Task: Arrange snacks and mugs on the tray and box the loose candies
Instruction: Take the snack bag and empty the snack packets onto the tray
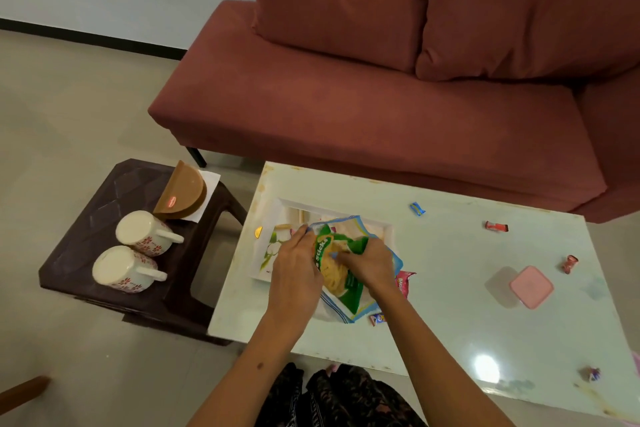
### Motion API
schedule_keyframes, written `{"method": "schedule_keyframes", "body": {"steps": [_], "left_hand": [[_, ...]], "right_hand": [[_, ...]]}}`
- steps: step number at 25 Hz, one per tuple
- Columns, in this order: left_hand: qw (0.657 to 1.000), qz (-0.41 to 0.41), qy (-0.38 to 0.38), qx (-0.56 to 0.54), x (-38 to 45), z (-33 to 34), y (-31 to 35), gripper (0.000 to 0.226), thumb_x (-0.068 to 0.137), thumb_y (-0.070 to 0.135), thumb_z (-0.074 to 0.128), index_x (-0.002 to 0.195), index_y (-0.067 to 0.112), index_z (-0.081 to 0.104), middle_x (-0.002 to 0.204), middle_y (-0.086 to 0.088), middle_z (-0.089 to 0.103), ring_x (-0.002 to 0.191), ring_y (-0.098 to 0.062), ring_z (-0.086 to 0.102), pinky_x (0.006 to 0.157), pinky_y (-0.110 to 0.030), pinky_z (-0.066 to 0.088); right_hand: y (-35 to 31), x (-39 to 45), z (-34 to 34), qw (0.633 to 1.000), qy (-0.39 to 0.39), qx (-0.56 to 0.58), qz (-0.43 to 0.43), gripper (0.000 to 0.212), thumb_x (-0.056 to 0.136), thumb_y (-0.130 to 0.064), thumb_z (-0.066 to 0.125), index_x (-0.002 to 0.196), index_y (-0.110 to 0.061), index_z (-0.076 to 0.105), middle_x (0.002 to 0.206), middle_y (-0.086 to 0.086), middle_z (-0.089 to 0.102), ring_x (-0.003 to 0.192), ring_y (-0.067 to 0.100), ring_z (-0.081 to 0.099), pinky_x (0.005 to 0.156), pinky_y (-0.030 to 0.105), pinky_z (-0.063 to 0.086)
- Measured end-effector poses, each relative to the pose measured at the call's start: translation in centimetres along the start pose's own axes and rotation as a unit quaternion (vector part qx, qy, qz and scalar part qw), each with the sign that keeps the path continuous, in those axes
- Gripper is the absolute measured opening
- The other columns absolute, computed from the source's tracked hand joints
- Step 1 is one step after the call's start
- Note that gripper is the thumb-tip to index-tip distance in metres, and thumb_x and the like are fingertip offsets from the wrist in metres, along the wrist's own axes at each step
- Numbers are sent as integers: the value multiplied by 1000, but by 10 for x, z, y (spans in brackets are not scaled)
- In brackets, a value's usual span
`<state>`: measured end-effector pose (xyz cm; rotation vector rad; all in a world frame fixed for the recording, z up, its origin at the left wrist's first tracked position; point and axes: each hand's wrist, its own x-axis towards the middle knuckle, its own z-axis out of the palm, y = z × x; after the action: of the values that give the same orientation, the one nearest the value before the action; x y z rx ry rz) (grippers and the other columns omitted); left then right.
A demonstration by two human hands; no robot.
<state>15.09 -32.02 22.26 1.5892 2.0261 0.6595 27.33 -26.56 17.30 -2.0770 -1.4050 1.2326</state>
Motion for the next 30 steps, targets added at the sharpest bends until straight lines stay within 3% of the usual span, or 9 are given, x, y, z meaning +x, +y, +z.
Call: {"method": "schedule_keyframes", "body": {"steps": [3,6,10,15,18,21,27,30], "left_hand": [[1000,-5,0,-3,12,0,1,53,84,4,57,135,4,41,141,-12,46,130,-23,41,107,-29,33],[1000,-16,17,0,26,2,3,51,85,1,53,134,3,41,139,-13,47,129,-25,42,105,-30,37],[999,-30,24,12,45,5,5,51,85,1,55,134,1,42,138,-15,49,126,-27,45,104,-33,39],[997,-64,48,11,55,-1,-6,49,81,-9,54,128,-3,47,132,-19,53,120,-33,51,100,-45,46],[994,-86,60,12,54,-1,-14,46,80,-11,53,125,-4,50,131,-19,55,119,-33,52,102,-45,44],[993,-97,51,29,49,0,-17,47,80,-11,53,125,-3,50,131,-17,55,119,-33,53,101,-43,43],[994,-95,43,3,37,2,-15,48,79,-15,52,124,3,54,127,-16,59,109,-35,59,94,-48,50],[994,-103,35,-9,34,6,-14,46,83,-11,50,127,3,51,132,-12,56,111,-31,58,95,-48,49]], "right_hand": [[-15,-7,-40,992,-41,86,-79,22,77,-33,72,97,-31,63,94,-4,67,89,14,61,78,28,48],[-25,-14,-81,977,-61,170,-110,30,77,-14,74,101,-24,60,94,-2,68,87,12,63,77,31,53],[-25,-3,-137,948,-42,311,-56,19,75,-6,72,89,-16,65,79,-2,76,72,13,72,58,26,58],[9,50,-162,916,65,397,14,11,80,-5,65,86,-14,66,78,-5,75,75,12,70,59,27,56],[48,102,-121,925,129,339,113,19,81,-9,67,99,-7,62,99,12,69,89,26,63,72,38,54],[85,141,-67,953,102,221,179,39,79,-14,71,113,2,59,112,21,65,99,36,64,88,48,53],[121,186,-22,980,42,63,184,31,84,-18,66,110,-1,63,104,20,66,106,38,61,86,40,49],[129,195,-32,975,66,40,209,43,85,-10,62,126,-6,53,125,20,59,114,37,56,95,41,48]]}}
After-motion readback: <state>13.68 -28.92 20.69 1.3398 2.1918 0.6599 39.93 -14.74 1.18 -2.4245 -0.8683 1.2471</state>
